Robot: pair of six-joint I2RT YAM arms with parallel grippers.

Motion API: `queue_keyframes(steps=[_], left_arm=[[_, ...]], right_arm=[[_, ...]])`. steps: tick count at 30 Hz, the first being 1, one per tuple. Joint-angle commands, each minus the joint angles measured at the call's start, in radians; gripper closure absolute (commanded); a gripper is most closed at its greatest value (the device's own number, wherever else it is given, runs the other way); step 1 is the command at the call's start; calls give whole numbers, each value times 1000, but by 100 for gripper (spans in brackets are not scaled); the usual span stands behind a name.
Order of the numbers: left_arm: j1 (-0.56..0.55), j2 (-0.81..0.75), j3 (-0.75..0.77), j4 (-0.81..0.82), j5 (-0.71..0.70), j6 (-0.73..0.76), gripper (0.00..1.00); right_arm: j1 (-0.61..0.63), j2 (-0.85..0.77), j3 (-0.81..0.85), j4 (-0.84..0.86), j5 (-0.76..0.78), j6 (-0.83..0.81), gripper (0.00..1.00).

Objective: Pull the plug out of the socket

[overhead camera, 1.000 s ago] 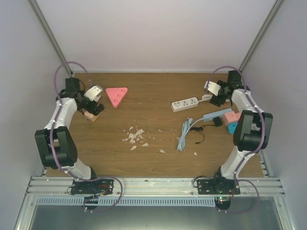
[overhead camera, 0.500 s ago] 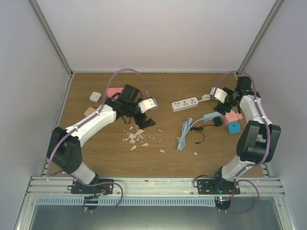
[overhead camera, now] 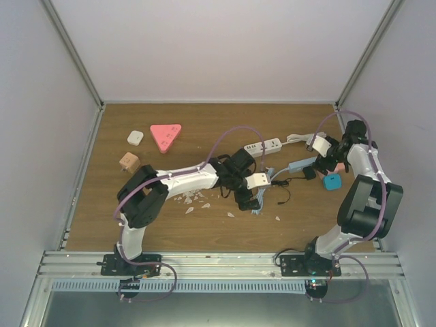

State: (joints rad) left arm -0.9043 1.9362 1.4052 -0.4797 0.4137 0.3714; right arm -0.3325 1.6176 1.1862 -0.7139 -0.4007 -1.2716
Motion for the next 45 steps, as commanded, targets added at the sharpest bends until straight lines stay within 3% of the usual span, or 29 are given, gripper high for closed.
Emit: queue_keyframes(steps=[1, 9, 11, 16, 23, 29, 40, 45], left_arm=[[-48, 60, 29, 88, -46, -36, 1], [-35, 120, 7, 143, -180, -80, 12], [-24, 123, -1, 141, -192, -80, 22], [56, 77, -78, 142, -152, -81, 60], [222, -9, -238, 93, 22, -5, 93], [344, -119, -386, -16, 59, 190, 99], [659, -261, -568, -240, -23, 530, 100], [740, -312, -604, -352, -85, 704, 98]], right_arm=[[-7, -19, -25, 16, 11, -36, 11], [26, -7, -20, 25, 23, -43, 11], [42, -3, -19, 24, 23, -39, 11], [87, 2, -22, 33, 35, -23, 12], [149, 12, -18, 23, 36, -5, 14], [146, 42, 39, -83, 19, -22, 14], [135, 41, 61, -146, -61, -13, 14], [134, 32, 49, -157, -97, 2, 15]])
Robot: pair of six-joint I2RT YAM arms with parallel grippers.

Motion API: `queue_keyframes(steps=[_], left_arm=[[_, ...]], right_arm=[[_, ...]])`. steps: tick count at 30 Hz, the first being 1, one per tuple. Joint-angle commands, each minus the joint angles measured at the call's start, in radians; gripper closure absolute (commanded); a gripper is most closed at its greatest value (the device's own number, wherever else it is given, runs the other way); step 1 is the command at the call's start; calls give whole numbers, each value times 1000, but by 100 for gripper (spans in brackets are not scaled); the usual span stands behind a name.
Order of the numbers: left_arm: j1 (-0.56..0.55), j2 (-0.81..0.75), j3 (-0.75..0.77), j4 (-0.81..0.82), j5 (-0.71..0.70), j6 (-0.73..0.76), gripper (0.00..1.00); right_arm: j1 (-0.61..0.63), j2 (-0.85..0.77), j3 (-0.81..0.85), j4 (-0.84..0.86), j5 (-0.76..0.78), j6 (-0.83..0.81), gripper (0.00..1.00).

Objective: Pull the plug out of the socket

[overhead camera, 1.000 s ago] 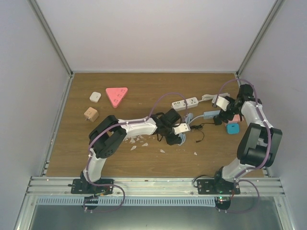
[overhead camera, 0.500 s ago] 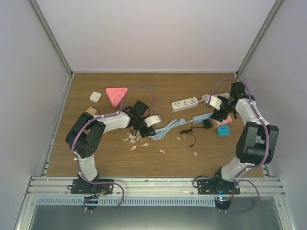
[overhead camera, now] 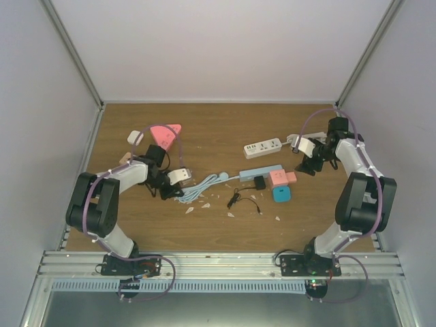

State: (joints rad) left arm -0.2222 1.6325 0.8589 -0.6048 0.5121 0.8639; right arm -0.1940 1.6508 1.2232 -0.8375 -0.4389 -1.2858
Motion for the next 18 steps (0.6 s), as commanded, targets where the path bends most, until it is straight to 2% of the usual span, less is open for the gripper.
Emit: queue_keyframes(steps=[1, 3, 4, 6, 8, 10, 14, 18], left_arm=[[80, -18, -31, -263, -189, 246, 97], [134, -27, 37, -320, -197, 291, 93], [157, -28, 74, -342, -194, 302, 86], [181, -28, 167, -393, -157, 307, 69], [178, -29, 263, -460, -70, 299, 44], [155, -35, 341, -464, -8, 250, 29], [43, -53, 423, -390, 61, 161, 12], [-126, -47, 441, -244, 46, 53, 12]], right_arm=[[-5, -3, 6, -34, -63, 17, 15], [-6, -11, -8, -33, -68, 17, 15], [-5, -15, -15, -29, -69, 19, 15], [-6, -22, -27, -24, -75, 23, 15], [-7, -27, -35, -22, -85, 28, 15], [-7, -30, -38, -27, -97, 37, 15], [-10, -44, -53, -35, -128, 50, 15], [-14, -88, -105, -15, -149, 64, 15]])
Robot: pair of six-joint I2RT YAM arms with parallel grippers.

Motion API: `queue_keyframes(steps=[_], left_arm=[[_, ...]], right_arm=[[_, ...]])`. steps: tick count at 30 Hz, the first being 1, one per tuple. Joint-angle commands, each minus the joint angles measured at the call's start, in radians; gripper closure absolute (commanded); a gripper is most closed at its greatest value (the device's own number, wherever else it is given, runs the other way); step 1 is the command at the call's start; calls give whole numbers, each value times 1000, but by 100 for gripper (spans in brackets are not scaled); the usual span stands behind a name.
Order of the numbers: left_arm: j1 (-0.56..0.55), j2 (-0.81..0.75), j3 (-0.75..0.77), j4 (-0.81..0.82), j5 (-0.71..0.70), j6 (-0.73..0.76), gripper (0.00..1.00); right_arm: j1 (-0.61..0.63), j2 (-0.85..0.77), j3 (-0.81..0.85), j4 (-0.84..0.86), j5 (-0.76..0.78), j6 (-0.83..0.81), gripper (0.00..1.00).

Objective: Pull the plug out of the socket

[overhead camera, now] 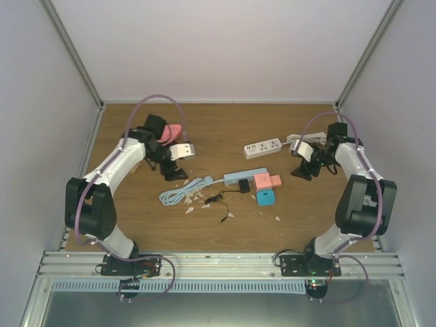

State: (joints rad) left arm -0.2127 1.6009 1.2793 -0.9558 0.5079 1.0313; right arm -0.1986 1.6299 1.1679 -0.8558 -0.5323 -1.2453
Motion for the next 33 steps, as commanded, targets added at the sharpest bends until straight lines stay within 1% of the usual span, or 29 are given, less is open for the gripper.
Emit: queue_keyframes(steps=[1, 3, 7, 9, 13, 17, 24, 29, 33], left_arm=[[-172, -5, 23, 150, 34, -150, 12], [-230, 34, 46, 197, 28, -187, 14], [-319, 140, 93, 271, 11, -248, 24], [-344, 191, 107, 316, 9, -275, 28], [-384, 282, 147, 345, 3, -314, 33], [-421, 323, 132, 408, -33, -329, 37], [-436, 374, 119, 481, -101, -347, 47], [-438, 407, 125, 492, -122, -342, 53], [-438, 422, 130, 472, -109, -332, 67]], right_arm=[[-10, -82, -66, 14, -59, 26, 15], [-10, -112, -104, 35, -65, 27, 15], [-10, -186, -200, 110, -69, 23, 17], [-10, -215, -242, 138, -71, 17, 18], [-9, -262, -305, 179, -83, 21, 19], [-10, -271, -324, 186, -93, 27, 20], [-10, -273, -339, 187, -102, 21, 20], [-10, -286, -348, 191, -109, 13, 21], [-10, -300, -357, 196, -115, 1, 21]])
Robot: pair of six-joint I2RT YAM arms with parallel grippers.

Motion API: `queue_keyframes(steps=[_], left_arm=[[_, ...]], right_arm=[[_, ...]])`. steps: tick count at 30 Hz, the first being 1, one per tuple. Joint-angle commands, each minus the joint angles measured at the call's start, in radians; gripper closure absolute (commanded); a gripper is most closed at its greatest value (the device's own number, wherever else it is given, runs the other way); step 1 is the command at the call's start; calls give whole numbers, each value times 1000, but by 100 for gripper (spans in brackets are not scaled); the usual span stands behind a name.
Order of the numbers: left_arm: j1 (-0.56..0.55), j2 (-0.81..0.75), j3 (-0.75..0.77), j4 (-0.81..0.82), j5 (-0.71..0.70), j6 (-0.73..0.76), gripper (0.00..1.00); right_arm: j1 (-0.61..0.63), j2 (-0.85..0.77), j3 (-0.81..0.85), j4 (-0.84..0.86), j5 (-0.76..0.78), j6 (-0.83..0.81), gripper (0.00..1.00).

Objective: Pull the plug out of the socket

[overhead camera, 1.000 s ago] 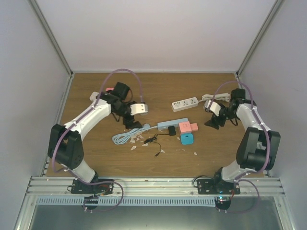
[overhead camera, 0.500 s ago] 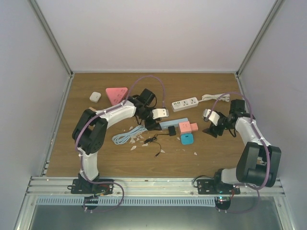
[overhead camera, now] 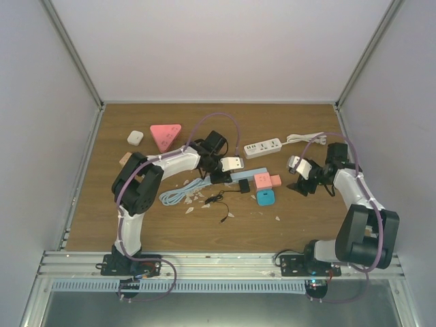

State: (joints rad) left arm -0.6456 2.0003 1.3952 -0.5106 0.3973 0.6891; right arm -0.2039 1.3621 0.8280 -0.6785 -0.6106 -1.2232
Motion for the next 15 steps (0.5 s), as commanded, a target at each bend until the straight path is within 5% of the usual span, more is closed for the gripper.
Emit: queue_keyframes(steps=[1, 7, 15], left_arm=[[-5, 25, 16, 20, 9, 15, 70], [22, 52, 60, -107, 154, 61, 93], [47, 127, 154, -455, 410, 228, 100]], right_arm=[[-4, -37, -22, 20, -37, -25, 21], [-5, -84, -54, 41, -50, -64, 19], [1, -244, -141, 87, -104, -146, 17]])
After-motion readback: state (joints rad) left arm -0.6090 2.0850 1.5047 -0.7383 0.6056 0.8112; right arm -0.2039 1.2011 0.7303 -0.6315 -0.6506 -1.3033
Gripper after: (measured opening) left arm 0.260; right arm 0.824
